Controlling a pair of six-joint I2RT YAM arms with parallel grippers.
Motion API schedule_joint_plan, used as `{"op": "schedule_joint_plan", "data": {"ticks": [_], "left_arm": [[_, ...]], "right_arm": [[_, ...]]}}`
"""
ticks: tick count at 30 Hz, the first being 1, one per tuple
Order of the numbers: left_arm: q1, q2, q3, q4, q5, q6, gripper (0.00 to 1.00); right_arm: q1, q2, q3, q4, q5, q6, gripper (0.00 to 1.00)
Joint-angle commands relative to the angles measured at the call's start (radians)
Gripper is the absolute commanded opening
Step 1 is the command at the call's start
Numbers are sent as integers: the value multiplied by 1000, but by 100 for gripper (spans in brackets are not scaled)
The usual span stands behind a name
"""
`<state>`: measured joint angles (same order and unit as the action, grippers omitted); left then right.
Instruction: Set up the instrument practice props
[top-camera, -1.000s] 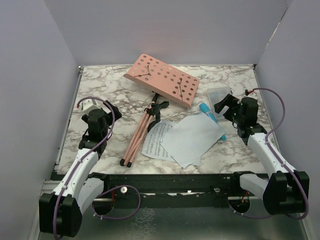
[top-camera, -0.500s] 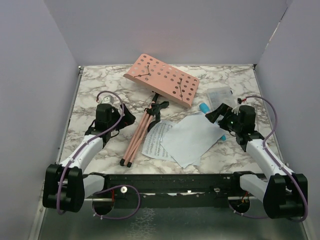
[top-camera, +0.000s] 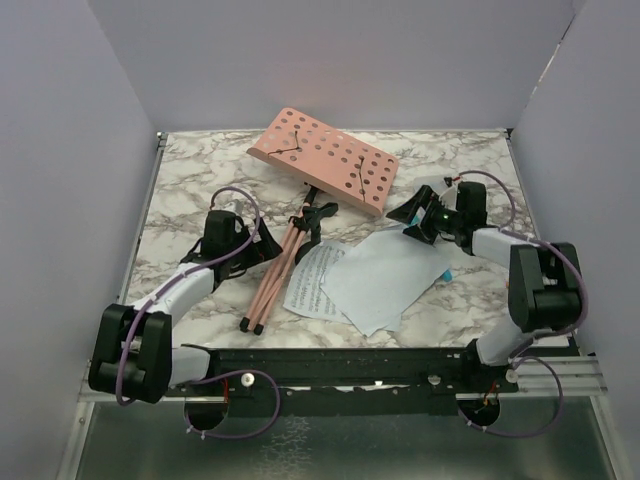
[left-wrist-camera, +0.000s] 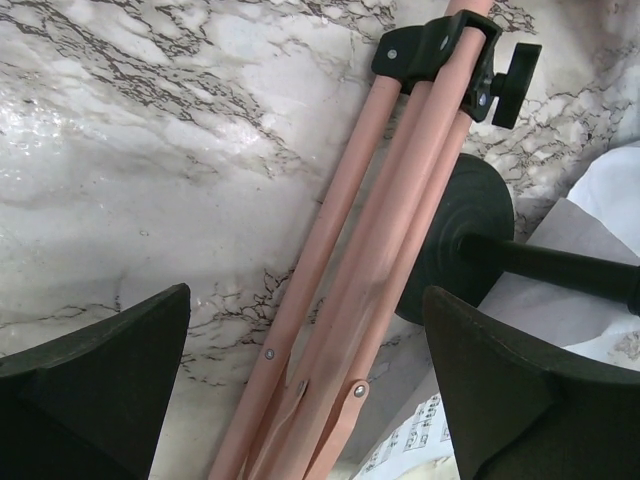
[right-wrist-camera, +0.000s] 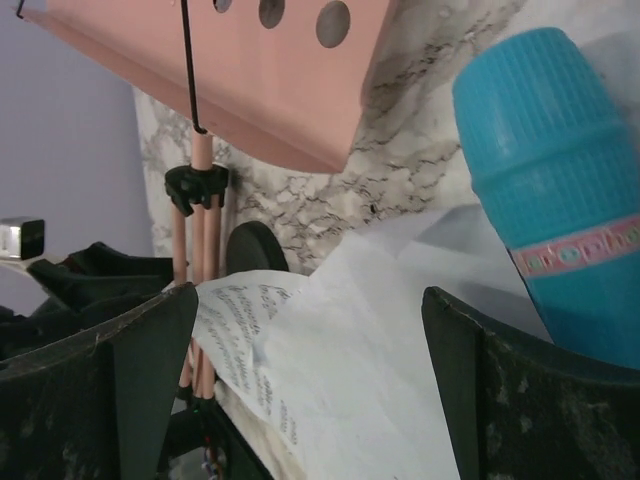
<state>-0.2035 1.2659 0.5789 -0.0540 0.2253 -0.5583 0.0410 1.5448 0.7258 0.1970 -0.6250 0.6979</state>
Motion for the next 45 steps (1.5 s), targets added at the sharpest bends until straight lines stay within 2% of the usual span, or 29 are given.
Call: {"op": "schedule_joint_plan", "data": {"ticks": [1, 8, 13, 19, 25, 28, 31, 38, 45], "left_arm": [[-16, -54, -36, -11, 19, -20, 98], [-22, -128, -90, -9, 3, -60, 96], [-22, -128, -87, -9, 5, -63, 94], [-33, -132, -88, -7, 1, -71, 91], [-56, -105, -91, 9, 8, -91, 90], [-78, -95, -92, 32, 14, -100, 89], [-89, -83, -91, 43, 10, -106, 86], [-93, -82, -107, 34, -30, -109, 79], [-100, -151, -100, -51, -143, -80, 78]], "right_arm": [[-1, 159, 131, 137, -218, 115, 96], [-1, 308, 287, 44, -172, 157, 95], [-2, 431, 380, -30, -101, 143, 89], [6, 520, 485, -118, -41, 126, 88], [10, 616, 546, -84, -85, 180, 88], [24, 651, 564, -34, -110, 220, 84], [48, 681, 614, -60, -109, 214, 83], [63, 690, 652, -113, -76, 188, 77], [79, 519, 560, -256, 130, 43, 80]]}}
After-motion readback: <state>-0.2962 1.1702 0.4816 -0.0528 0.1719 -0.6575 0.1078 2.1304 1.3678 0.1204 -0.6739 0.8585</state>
